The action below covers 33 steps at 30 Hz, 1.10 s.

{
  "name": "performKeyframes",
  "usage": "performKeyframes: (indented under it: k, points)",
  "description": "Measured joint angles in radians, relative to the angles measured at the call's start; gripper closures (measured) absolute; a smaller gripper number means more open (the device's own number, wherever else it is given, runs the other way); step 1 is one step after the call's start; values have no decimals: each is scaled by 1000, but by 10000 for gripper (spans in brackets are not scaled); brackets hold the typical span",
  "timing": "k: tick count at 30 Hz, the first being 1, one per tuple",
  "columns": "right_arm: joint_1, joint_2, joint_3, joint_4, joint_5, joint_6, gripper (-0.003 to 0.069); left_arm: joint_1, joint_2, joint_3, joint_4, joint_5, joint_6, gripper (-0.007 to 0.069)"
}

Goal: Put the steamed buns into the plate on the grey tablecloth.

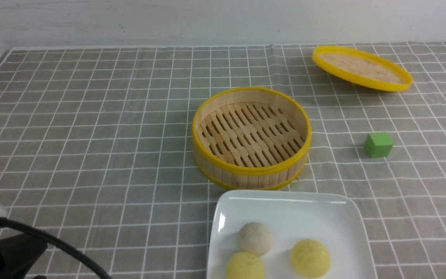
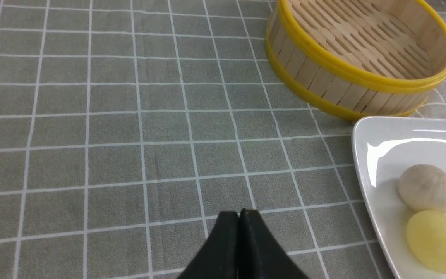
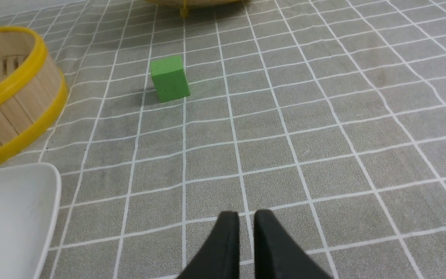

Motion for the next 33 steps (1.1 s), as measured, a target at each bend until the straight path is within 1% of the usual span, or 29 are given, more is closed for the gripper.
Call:
performKeyframes:
  k: [4, 7, 9, 14, 17, 22, 27, 33]
  points:
    - [0, 0, 0, 0, 0, 0, 571, 0, -31, 41, 54, -67, -1, 601]
    - [0, 0, 0, 0, 0, 0, 566, 14, -140, 128, 107, -166, -1, 594]
    - [0, 0, 0, 0, 0, 0, 564, 32, -187, 157, 118, -195, -1, 592]
    - [0, 0, 0, 0, 0, 0, 558, 191, -373, 313, 144, -230, -1, 589]
    - [0, 0, 0, 0, 0, 0, 552, 257, -421, 380, 150, -225, -1, 587]
    - [0, 0, 0, 0, 0, 0, 546, 266, -426, 408, 157, -199, -1, 580]
    - [0, 0, 0, 0, 0, 0, 545, 231, -426, 406, 168, -172, -1, 573]
    - [0, 0, 0, 0, 0, 0, 541, 228, -426, 406, 169, -171, -1, 570]
